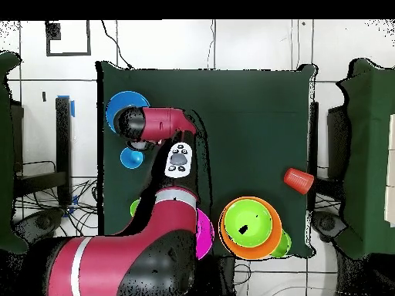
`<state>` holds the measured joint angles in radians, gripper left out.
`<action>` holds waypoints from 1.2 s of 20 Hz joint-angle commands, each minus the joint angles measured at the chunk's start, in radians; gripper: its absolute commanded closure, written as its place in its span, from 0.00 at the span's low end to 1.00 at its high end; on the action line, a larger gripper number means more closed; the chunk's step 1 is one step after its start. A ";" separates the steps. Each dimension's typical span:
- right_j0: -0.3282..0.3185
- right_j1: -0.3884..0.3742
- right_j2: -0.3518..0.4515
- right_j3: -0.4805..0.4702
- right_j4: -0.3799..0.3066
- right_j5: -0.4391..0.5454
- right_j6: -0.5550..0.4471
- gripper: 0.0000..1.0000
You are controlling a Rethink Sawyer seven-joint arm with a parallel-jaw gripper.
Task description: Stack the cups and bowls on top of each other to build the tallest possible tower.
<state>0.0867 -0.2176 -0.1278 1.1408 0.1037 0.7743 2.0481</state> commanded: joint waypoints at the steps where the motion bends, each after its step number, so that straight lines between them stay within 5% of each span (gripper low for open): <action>1: 0.013 0.015 0.070 0.019 0.007 -0.025 0.120 0.00; 9: 0.037 0.005 0.048 -0.063 0.031 0.151 0.156 0.00; 24: 0.061 -0.009 0.028 -0.027 0.059 0.126 0.170 0.00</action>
<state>0.1385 -0.2183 -0.1466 1.1193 0.1446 0.8456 2.0481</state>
